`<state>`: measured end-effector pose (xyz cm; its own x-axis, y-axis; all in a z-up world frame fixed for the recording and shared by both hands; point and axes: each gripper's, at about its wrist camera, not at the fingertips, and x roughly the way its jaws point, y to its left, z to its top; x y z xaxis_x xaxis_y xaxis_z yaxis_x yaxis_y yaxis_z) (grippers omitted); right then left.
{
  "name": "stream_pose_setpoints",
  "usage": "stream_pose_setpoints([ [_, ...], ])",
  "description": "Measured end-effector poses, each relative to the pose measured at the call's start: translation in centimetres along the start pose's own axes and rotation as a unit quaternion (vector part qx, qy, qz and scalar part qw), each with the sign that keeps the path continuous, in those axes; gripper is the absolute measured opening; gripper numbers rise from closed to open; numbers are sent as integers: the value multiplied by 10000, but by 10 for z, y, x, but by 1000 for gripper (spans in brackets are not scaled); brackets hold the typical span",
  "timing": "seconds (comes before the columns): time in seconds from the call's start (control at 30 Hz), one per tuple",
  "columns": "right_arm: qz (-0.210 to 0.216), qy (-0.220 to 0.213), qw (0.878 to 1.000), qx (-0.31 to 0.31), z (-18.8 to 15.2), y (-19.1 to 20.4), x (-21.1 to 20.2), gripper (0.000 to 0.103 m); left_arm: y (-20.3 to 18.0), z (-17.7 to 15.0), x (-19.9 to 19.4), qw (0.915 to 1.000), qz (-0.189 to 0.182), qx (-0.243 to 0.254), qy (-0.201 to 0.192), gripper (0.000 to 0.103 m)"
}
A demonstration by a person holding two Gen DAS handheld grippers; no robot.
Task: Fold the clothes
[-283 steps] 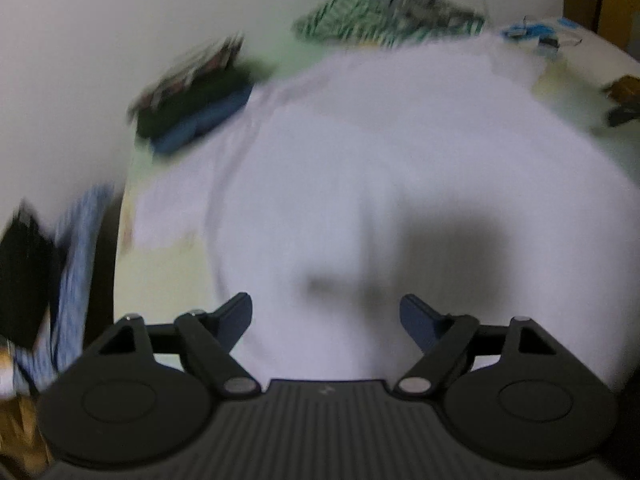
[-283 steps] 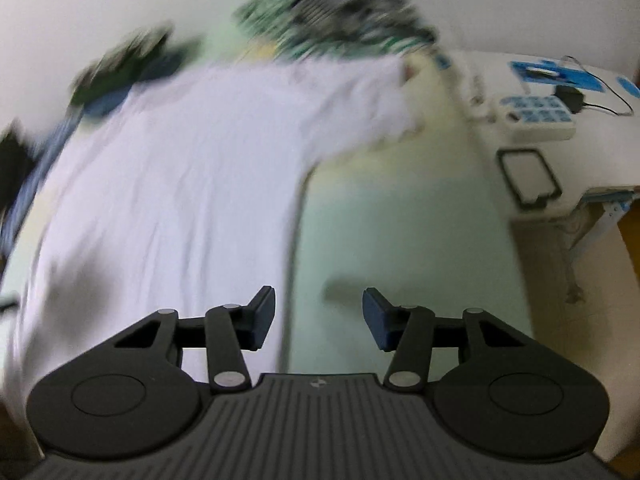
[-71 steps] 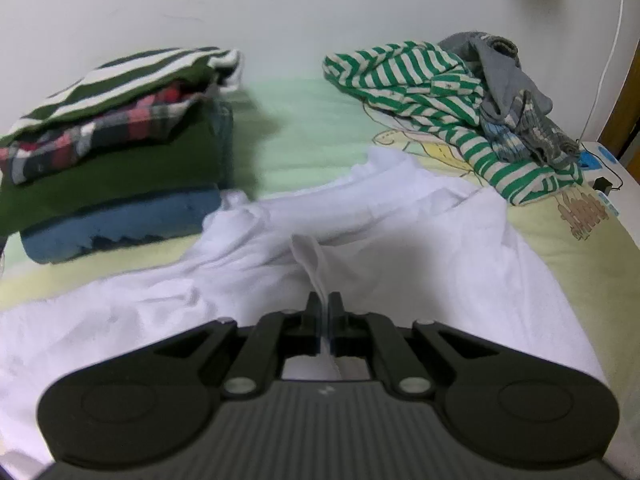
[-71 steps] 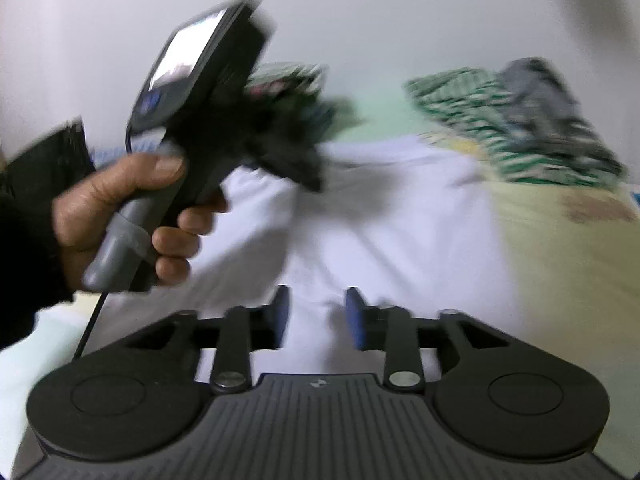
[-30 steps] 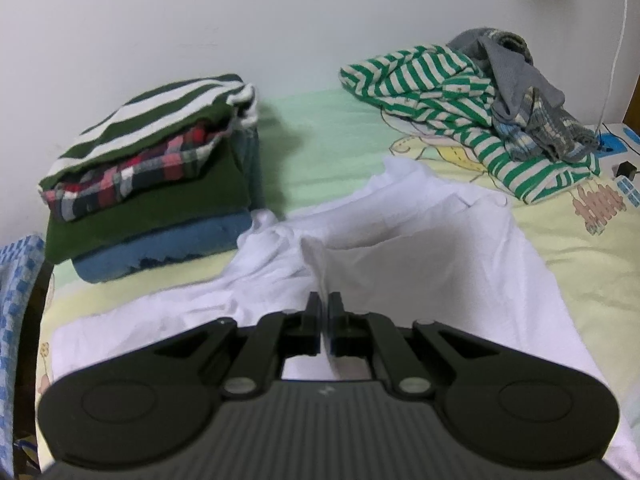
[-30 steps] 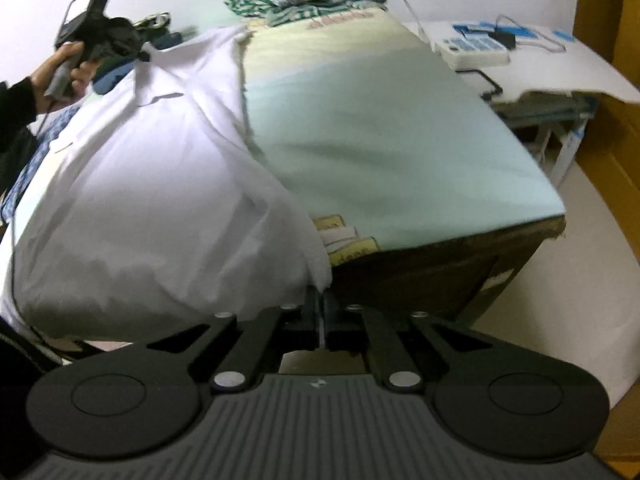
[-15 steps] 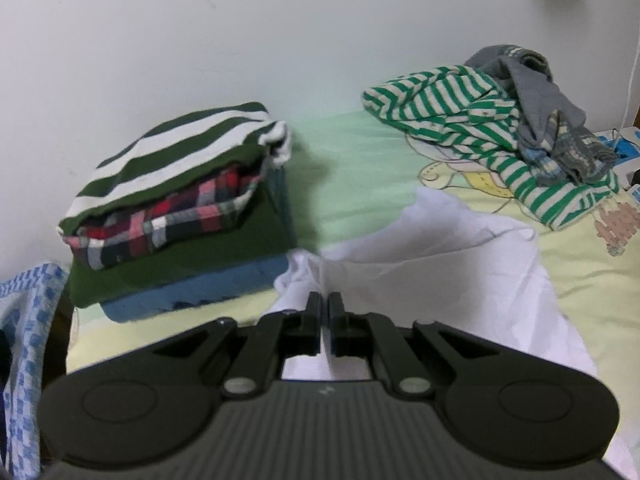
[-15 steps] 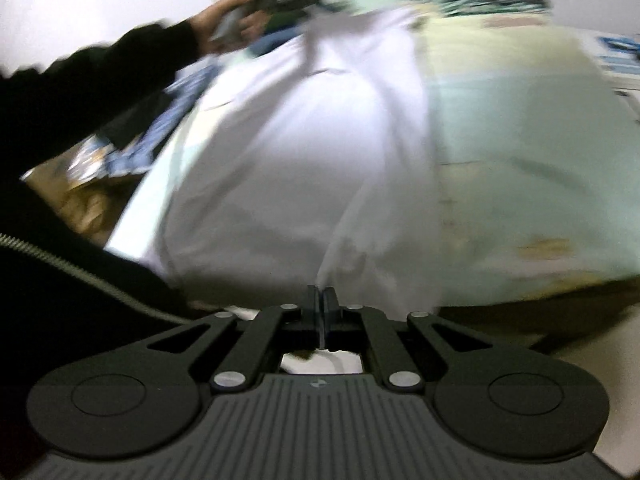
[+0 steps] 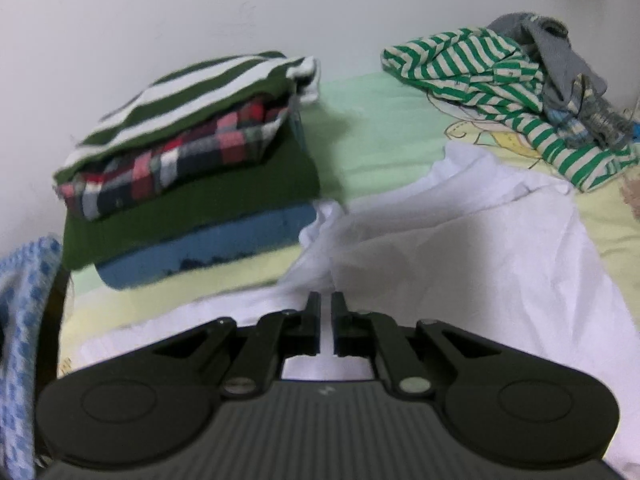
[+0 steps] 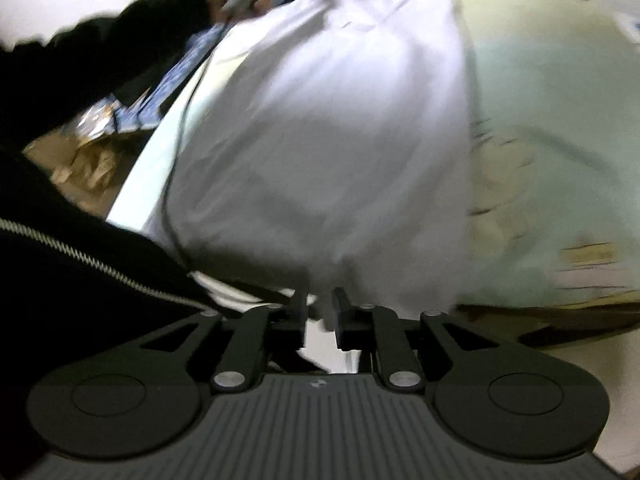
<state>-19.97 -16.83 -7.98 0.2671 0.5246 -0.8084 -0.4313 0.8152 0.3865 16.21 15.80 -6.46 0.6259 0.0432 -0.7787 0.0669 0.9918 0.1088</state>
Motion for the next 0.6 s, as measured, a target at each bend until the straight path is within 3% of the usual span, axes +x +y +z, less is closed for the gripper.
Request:
stream_pose_setpoints([
  [0.07, -511, 8, 9987, -21, -3, -6, -7, 32, 8, -6, -10, 9999, -138, -35, -69, 7],
  [0.2, -1066, 210, 9928, 510, -20, -31, 0, 33, 0, -24, -44, 9977, -389, 313, -468, 8],
  [0.3, -1243, 148, 9918, 270, -31, -29, 9, 33, -18, -32, -54, 9941, -694, 639, -541, 24],
  [0.37, -1243, 160, 9921, -63, -33, -25, 17, 41, -29, -37, -48, 9922, -937, 705, -423, 25],
  [0.43, -1135, 181, 9933, -118, -31, -28, 27, 42, -39, -43, -35, 9925, -940, 741, -239, 25],
  [0.47, -1083, 223, 9939, -33, -31, -31, 33, 33, -43, -46, -28, 9928, -921, 756, -143, 25],
  [0.53, -878, 448, 9949, 227, -32, -39, 42, 5, -49, -52, -16, 9931, -891, 763, 17, 25],
  [0.6, -828, 521, 9950, 220, -39, -34, 42, 4, -46, -55, -10, 9935, -883, 717, 97, 25],
])
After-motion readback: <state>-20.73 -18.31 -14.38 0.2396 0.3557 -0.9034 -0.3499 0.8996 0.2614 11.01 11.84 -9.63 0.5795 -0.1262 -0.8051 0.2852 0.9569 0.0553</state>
